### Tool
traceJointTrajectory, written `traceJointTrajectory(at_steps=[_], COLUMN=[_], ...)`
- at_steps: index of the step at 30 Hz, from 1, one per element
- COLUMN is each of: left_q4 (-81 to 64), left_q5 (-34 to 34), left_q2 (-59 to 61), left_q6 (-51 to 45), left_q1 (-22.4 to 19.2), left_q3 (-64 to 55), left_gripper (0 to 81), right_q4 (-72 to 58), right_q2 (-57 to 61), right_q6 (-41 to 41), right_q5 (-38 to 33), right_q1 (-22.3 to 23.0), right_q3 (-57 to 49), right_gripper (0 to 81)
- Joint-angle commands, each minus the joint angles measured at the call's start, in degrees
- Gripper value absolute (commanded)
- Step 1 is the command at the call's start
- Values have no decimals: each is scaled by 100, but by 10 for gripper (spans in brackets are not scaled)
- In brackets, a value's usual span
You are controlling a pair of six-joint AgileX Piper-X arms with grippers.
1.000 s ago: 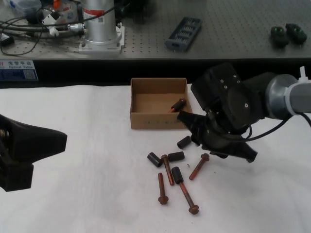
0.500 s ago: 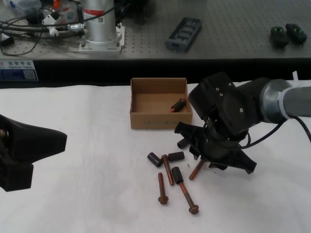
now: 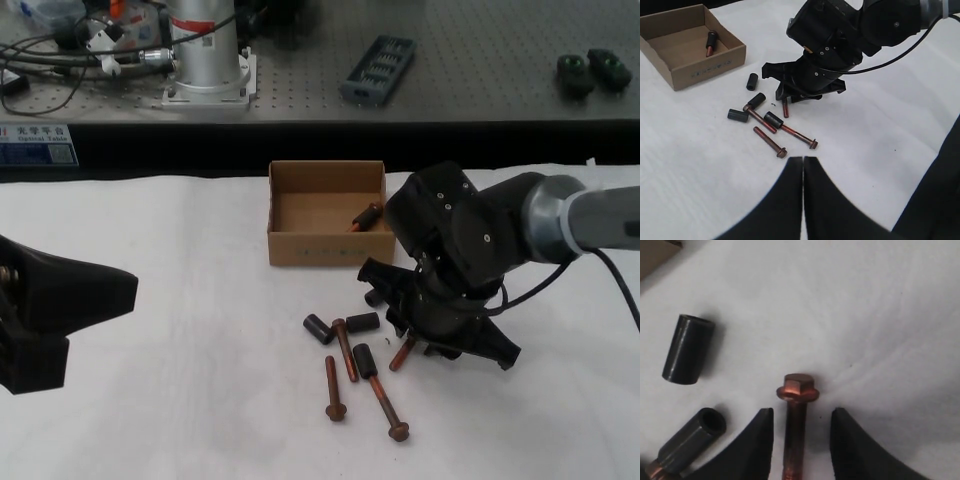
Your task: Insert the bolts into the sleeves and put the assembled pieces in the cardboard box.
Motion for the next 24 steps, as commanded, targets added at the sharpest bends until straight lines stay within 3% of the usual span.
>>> traceJointTrajectory(at_steps=[1, 4, 11, 16, 24], left_q4=[-29, -29, -29, -26, -26], left_q5=[2, 2, 2, 2, -276], left_q2=[-28, -28, -28, -28, 6], left_q6=[-6, -6, -6, 26, 689], left_q1=[10, 10, 10, 10, 10], left_q3=[-12, -12, -12, -12, -12], left_gripper=[7, 7, 7, 7, 7], right_q4=[-134, -224, -240, -240, 185], right_q2=[76, 79, 79, 79, -425], right_q6=[22, 22, 5, -277, -1940], right_q5=[-118, -139, -153, -630, -877], right_q1=[7, 7, 7, 7, -4], right_q3=[15, 15, 15, 15, 15], right_gripper=[295, 256, 3, 29, 29])
